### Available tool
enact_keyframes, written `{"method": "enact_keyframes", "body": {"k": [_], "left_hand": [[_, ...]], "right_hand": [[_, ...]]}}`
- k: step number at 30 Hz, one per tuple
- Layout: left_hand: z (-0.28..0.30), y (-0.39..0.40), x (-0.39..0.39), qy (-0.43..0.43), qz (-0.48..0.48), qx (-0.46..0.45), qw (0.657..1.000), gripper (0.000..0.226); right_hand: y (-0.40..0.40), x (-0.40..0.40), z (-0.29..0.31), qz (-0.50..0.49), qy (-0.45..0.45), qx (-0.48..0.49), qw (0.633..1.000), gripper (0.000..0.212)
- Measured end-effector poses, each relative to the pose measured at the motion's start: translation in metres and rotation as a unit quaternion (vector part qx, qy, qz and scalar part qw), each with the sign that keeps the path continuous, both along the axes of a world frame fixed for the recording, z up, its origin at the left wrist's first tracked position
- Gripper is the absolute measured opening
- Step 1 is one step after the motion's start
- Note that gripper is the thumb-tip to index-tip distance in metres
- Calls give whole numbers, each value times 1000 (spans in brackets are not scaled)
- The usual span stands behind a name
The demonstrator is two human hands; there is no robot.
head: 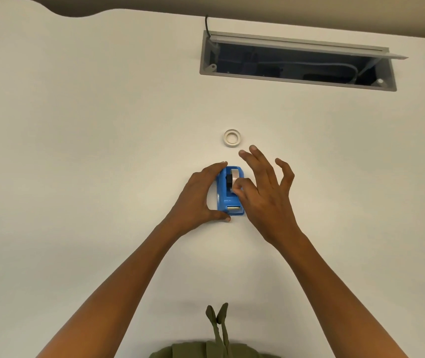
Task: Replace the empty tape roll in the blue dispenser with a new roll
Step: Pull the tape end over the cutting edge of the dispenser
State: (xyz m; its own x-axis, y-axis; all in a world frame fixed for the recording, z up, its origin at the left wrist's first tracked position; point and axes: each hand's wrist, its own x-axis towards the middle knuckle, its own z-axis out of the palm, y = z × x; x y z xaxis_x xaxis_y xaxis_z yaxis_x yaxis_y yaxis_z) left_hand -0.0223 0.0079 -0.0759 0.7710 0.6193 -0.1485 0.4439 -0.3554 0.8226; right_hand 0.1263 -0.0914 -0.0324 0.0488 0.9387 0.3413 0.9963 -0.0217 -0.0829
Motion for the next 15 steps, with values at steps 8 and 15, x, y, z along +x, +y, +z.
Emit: {"method": "enact_keyframes", "body": {"k": [8,15], "left_hand": [[-2,1,0,-1,2,10,1000,102],[-4,1,-1,-10,-3,9,1000,102]], "right_hand": [[-9,-5,-15,-18,-41,94,995,6],[-15,-5,-17,-11,-58,120,991,8]]}}
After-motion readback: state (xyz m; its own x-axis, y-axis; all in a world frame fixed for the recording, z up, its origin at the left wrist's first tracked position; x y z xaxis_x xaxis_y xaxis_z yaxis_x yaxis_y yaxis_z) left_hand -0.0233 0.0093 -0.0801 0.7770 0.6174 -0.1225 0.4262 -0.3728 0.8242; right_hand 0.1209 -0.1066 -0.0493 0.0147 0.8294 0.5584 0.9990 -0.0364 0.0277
